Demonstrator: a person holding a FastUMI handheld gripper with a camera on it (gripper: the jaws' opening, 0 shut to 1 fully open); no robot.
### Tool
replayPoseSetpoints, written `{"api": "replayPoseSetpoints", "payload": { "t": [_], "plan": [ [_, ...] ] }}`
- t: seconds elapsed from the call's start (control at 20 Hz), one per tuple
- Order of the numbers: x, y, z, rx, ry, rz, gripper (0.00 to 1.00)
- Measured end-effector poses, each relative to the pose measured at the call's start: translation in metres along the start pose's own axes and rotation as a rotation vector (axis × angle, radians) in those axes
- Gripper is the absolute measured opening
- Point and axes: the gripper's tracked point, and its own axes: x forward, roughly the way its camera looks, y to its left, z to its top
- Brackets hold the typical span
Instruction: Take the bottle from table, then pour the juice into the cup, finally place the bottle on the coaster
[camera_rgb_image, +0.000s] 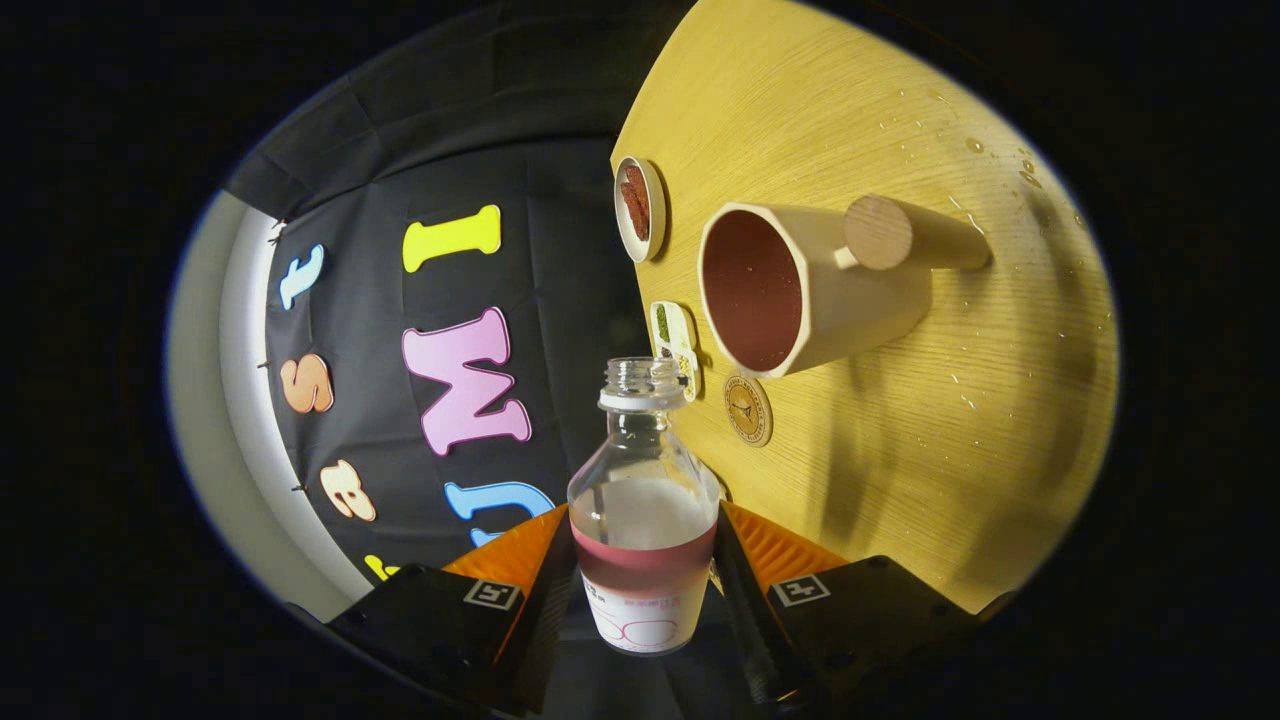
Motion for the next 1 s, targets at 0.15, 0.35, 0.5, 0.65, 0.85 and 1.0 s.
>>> {"api": "replayPoseSetpoints", "payload": {
  "t": [0.15, 0.35, 0.5, 0.65, 0.85, 1.0],
  "plan": [
    [-0.003, 0.005, 0.001, 0.026, -0.001, 0.005, 0.76],
    [-0.004, 0.012, 0.004, 0.069, -0.016, 0.018, 0.76],
    [-0.007, 0.005, 0.008, 0.095, -0.021, 0.017, 0.76],
    [-0.008, 0.009, 0.003, 0.119, -0.009, 0.019, 0.76],
    [-0.004, 0.010, 0.003, 0.135, -0.005, 0.019, 0.76],
    [-0.002, 0.013, 0.006, 0.155, -0.008, 0.026, 0.76]
  ]
}}
